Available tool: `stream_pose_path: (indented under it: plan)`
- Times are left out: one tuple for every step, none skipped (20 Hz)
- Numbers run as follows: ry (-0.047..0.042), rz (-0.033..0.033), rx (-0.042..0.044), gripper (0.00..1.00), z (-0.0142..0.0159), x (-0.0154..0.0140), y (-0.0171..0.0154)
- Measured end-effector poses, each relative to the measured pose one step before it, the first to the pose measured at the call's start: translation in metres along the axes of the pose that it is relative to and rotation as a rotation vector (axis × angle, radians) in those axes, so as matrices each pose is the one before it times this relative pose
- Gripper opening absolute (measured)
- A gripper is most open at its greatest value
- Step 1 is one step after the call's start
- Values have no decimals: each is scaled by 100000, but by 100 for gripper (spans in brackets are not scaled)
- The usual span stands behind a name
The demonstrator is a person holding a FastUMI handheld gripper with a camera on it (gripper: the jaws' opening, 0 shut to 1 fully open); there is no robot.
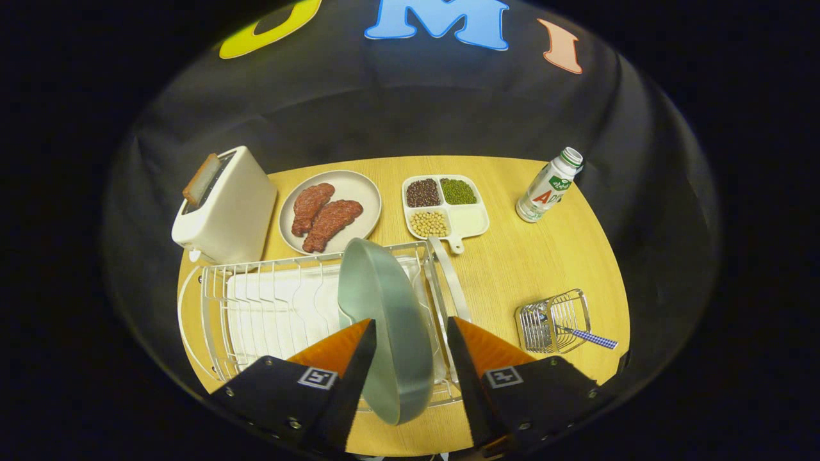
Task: Take the plate from the dish rack, then take the spoon from the basket and place it into the plate.
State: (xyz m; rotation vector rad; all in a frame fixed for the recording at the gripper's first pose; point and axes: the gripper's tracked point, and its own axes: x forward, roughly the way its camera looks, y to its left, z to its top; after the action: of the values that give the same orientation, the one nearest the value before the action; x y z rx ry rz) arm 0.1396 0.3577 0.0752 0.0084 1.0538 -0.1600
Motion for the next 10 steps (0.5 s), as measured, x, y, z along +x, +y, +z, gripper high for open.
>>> stream_pose_path:
  plan:
    - [3288, -714, -2347, 60, -801, 391, -17]
    - [528, 1941, 17, 31, -16, -88, 644]
    - [160, 62, 91, 31, -24, 234, 309]
    - [-466, -303, -296, 27, -59, -101, 16]
    - [-449, -1198, -271, 27, 156, -82, 75]
    - [-411, -1344, -810, 24, -52, -112, 13]
    - [-676, -1571, -1639, 24, 4, -287, 142]
    - [-883, -1964, -918, 24, 80, -402, -59]
    - [-969, -2004, -219, 24, 256, -398, -68]
    - [-933, -2034, -449, 24, 199, -362, -10]
